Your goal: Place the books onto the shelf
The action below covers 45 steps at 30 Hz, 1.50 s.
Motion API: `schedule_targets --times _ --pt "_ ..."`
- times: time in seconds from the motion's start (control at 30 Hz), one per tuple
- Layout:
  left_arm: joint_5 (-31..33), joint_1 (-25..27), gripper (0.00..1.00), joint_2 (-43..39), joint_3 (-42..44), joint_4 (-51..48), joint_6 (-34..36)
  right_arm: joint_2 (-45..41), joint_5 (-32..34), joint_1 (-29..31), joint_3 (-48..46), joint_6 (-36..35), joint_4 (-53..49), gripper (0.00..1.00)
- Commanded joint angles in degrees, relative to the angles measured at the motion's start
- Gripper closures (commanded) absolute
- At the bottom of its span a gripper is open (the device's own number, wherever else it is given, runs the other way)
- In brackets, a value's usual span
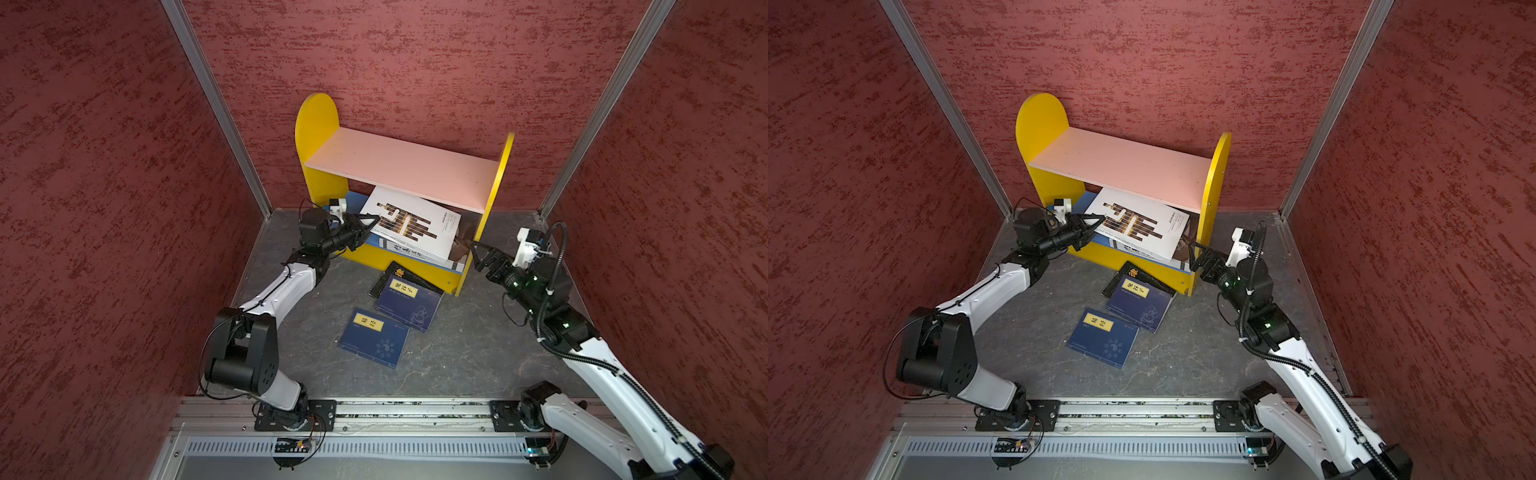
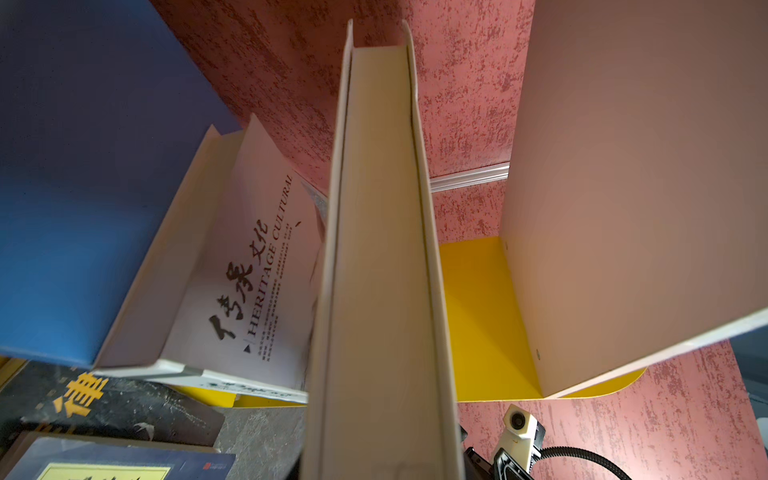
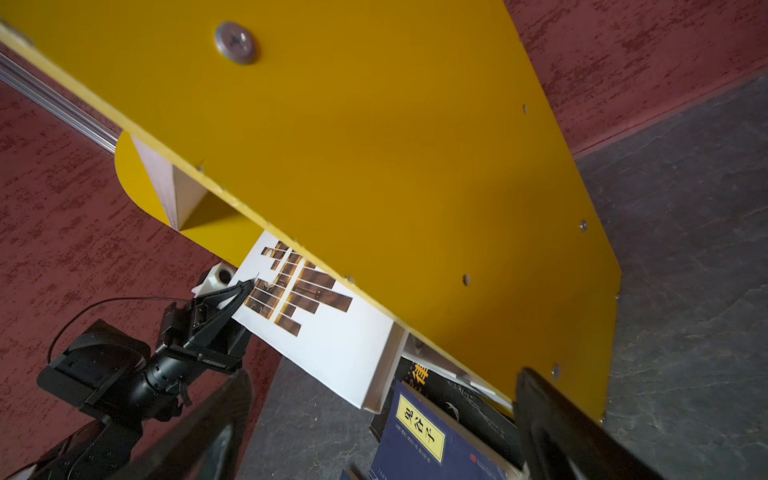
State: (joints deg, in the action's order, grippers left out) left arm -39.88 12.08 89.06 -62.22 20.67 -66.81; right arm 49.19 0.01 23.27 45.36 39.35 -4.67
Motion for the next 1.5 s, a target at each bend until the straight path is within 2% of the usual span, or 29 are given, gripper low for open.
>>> schedule_targets --times 0.0,0.27,0.4,0.8,0.97,1.17,1.47 --pt "1.8 1.2 0.81 1.6 -2.2 4.3 1.0 0.7 5.4 1.7 -0.3 -2.1 0.3 0.01" --pt "4.5 3.5 0.81 6.4 -4.1 7.6 -1.7 7.9 13.6 5.7 0.1 -3.4 3.9 0.01" --pt "3.9 4.8 0.81 8.9 -5.9 8.4 -1.7 11.1 17.3 7.3 0.3 -2.8 6.2 0.01" --pt "4.5 6.4 0.81 12.5 -7.3 10.6 -4.3 16.8 22.9 7.8 1.1 -2.2 8.9 0.01" --pt "4.3 6.9 0.8 12.6 -7.3 10.4 -4.5 18.3 24.2 7.8 1.6 -2.3 9.7 0.01" --pt "3.9 7.1 0.8 12.3 -6.1 10.0 -4.7 20.4 22.1 7.8 4.0 -5.7 9.5 0.01" --pt "3.9 7.5 0.8 11.2 -5.2 7.4 -3.2 20.6 22.1 7.8 4.5 -6.5 8.6 0.01"
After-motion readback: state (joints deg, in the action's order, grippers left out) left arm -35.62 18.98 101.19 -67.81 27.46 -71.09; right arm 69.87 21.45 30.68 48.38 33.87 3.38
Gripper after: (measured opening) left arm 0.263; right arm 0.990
